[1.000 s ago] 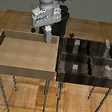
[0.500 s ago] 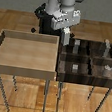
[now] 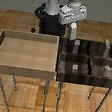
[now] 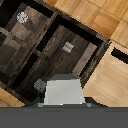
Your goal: Place the milk carton into the appropriate compartment.
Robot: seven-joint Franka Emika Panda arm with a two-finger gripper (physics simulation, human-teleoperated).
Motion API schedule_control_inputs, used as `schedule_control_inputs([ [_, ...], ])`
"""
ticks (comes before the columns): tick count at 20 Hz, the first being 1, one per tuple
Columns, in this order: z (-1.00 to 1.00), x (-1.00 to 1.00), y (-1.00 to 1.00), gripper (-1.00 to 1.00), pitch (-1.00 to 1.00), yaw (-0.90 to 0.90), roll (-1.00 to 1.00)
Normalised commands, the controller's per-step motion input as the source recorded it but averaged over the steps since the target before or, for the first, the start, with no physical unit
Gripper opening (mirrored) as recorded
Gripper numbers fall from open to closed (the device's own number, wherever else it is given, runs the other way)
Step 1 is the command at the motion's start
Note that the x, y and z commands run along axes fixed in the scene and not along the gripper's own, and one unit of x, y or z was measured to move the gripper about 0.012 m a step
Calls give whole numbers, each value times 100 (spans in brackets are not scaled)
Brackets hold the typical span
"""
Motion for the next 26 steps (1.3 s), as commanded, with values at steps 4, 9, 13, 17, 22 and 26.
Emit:
schedule_control_inputs([
  [4, 0, -100, 0, -100, 0, 0, 0],
  [9, 0, -20, 67, -100, 0, 0, 0],
  [13, 0, 0, 25, -100, 0, 0, 0],
  [17, 0, 0, 0, -100, 0, 0, 0],
  [22, -60, 0, 0, -100, 0, 0, 0],
  [26, -100, 0, 0, -100, 0, 0, 0],
])
